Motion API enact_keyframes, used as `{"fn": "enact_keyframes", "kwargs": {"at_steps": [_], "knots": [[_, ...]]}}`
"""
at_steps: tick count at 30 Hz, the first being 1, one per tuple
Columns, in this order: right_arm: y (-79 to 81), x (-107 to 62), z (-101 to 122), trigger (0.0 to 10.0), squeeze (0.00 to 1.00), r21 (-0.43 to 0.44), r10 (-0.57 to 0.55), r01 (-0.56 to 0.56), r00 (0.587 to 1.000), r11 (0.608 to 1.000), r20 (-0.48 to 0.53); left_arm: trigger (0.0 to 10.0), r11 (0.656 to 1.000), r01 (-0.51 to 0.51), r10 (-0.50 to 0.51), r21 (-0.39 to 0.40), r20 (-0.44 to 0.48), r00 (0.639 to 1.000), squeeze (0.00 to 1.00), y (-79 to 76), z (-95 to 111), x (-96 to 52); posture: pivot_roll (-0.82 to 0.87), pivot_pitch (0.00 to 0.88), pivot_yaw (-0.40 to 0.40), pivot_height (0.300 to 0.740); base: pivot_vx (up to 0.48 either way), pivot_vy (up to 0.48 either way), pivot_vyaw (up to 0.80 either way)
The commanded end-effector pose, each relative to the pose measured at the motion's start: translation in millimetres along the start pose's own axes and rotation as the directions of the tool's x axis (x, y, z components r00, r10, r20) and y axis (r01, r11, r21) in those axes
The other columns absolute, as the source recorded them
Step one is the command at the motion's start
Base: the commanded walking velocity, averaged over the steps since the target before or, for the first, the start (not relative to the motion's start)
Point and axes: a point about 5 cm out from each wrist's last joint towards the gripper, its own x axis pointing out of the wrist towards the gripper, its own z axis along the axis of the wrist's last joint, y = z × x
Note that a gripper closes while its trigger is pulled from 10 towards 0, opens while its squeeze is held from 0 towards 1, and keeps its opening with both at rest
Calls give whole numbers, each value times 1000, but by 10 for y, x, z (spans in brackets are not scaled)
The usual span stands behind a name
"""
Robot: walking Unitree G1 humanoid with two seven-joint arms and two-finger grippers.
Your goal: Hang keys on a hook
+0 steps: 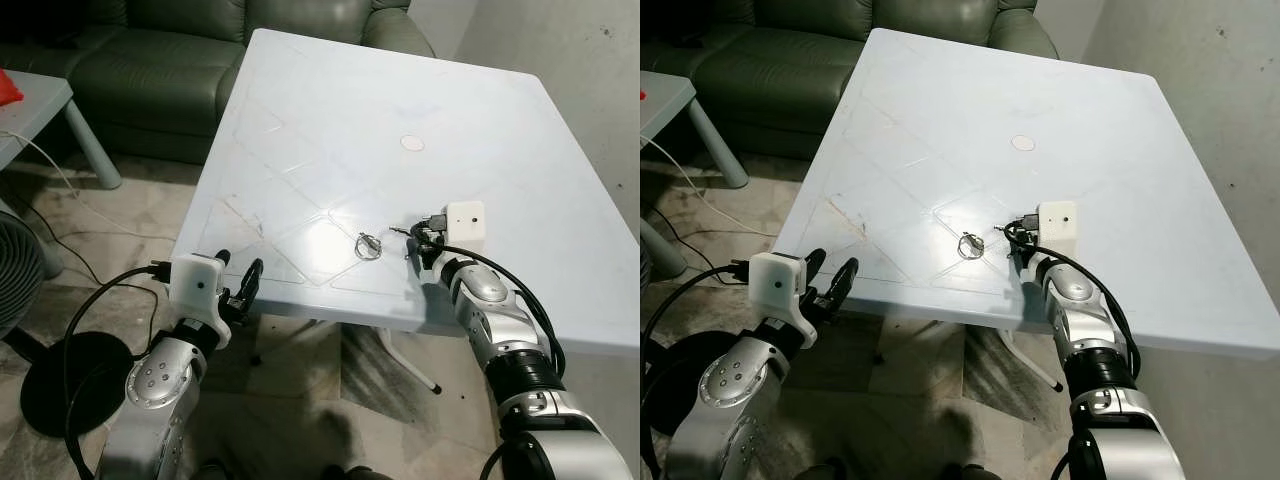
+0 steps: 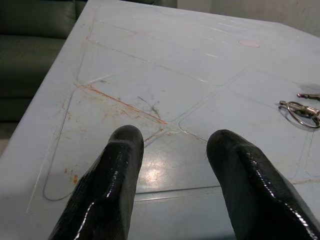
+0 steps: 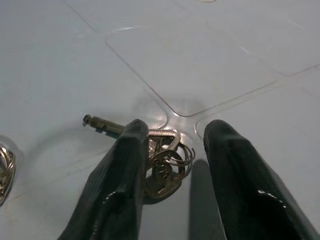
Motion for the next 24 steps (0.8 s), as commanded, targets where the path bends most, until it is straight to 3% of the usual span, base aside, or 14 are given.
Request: {"fn": "enact_keyframes", "kwargs": {"at_steps": [1, 3, 4, 12, 19, 24], "knots": [[-39, 8, -25, 10000, 0, 13, 15, -14, 999, 1000, -35, 10000, 1000, -6, 6, -4, 2, 1000, 0, -3, 19, -9, 19, 193, -136, 740, 0, 0, 0], [-73, 5, 2, 10000, 0, 68, -14, 14, 1000, 998, -4, 10000, 1000, -7, 7, -5, 1, 1000, 0, -2, 16, -11, 18, 193, -135, 740, 0, 0, 0], [-100, 13, -9, 10000, 1000, 90, -34, 35, 999, 995, -20, 10000, 1000, -8, 8, -5, 1, 1000, 0, -3, 14, -10, 19, 192, -137, 740, 0, 0, 0], [-136, 23, -12, 10000, 1000, 52, -64, 66, 997, 996, -34, 10000, 1000, -8, 8, -6, 3, 1000, 0, -3, 18, 0, 18, 188, -136, 740, 0, 0, 0], [-116, 23, -17, 10000, 1000, 79, -20, 22, 999, 997, -28, 10000, 1000, -7, 7, -9, 9, 1000, 0, -11, 24, 11, 19, 178, -137, 740, 0, 0, 0], [-85, 22, -24, 10000, 1000, 50, 23, -22, 999, 999, -37, 10000, 1000, -4, 4, -9, 11, 1000, 0, -18, 23, 14, 18, 170, -137, 740, 0, 0, 0]]}}
